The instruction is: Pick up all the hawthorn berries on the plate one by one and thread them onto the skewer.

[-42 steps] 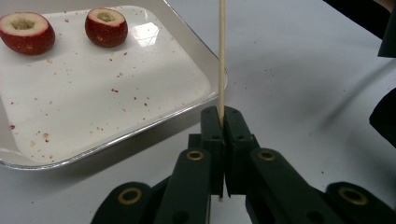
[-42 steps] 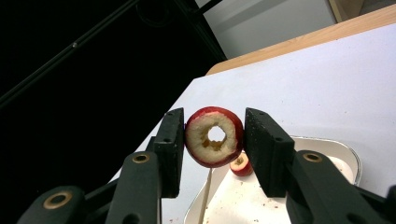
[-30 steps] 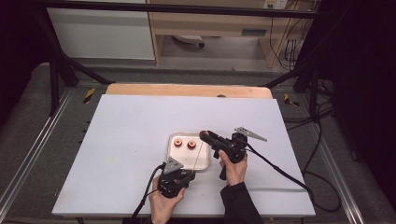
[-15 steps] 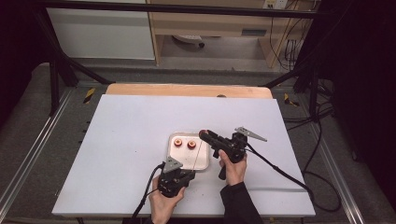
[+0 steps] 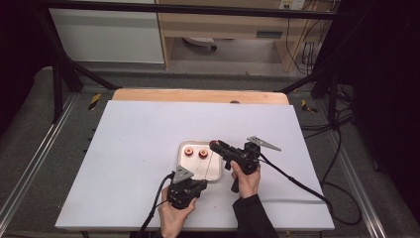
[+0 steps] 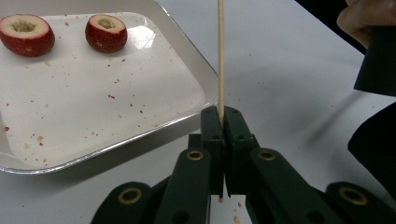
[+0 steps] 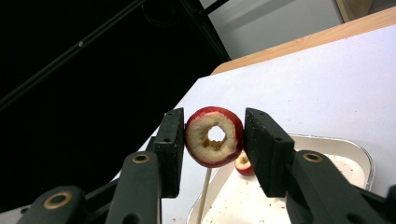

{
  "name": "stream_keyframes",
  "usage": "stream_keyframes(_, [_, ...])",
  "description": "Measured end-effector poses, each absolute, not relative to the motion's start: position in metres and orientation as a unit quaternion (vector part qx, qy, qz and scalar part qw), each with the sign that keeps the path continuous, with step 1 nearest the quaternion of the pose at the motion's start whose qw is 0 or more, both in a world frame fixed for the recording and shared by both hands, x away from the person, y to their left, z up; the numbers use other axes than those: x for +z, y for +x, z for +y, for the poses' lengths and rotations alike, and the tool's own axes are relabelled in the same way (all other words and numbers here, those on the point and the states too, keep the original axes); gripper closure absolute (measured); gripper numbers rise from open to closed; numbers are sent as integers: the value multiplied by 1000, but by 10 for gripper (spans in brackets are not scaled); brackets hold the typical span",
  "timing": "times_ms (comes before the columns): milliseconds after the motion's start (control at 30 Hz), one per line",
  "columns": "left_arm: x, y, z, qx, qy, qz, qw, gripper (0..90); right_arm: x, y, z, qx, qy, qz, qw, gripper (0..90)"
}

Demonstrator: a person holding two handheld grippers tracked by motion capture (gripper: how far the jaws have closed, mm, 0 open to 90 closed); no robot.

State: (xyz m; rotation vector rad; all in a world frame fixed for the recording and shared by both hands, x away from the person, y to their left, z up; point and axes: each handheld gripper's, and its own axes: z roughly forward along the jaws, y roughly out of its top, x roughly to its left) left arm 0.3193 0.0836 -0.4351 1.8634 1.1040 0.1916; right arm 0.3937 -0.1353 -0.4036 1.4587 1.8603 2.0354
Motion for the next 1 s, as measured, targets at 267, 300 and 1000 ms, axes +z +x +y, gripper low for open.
stream_keyframes(267, [-429,323,85,82,757,453,464,883,-410,390,-132,638,453,622,6,597])
stream_keyframes(300, [-429,324,85,82,758,452,463,883,-411,390,-132,638,451,625,6,597])
stream_keyframes(1000, [-427,336,84,98,762,445,460,883,-424,377,-124,612,428,665,-12,598])
